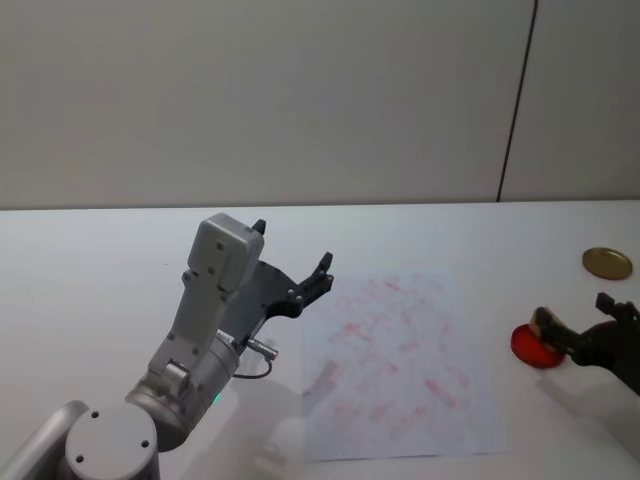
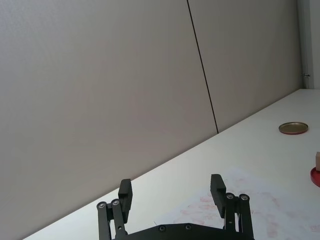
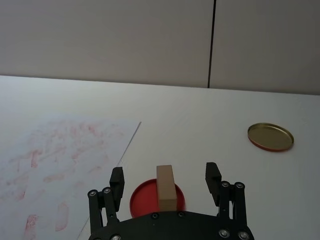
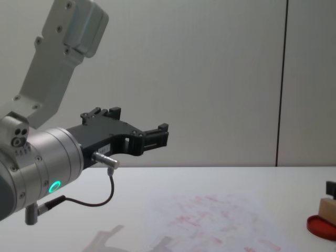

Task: Use the one hand to pick up the stamp and affix it onto the A4 paper.

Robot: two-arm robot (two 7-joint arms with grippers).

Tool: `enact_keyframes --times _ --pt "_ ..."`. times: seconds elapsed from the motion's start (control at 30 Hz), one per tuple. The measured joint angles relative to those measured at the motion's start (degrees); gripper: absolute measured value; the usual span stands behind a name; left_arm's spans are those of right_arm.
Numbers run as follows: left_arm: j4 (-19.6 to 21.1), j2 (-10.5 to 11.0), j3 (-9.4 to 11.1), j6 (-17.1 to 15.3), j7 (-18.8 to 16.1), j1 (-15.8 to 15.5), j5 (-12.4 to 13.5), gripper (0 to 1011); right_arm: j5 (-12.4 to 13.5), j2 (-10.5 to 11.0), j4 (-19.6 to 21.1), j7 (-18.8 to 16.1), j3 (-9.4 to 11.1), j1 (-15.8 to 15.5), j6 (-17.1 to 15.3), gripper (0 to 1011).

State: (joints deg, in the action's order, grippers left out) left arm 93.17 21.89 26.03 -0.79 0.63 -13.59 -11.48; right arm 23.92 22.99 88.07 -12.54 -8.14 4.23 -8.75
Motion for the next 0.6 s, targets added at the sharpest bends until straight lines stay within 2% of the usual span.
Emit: enact_keyframes --times 0.43,0.6 --pt "0.0 0.0 0.0 0.0 0.0 0.0 0.0 993 0.3 -0.8 -4.3 -1.1 -0.3 2.0 -0.7 998" --pt "0.0 0.0 0.0 0.0 0.0 0.0 0.0 993 -0.3 -1.3 -5.8 -1.6 -0.7 2.8 -1.1 902"
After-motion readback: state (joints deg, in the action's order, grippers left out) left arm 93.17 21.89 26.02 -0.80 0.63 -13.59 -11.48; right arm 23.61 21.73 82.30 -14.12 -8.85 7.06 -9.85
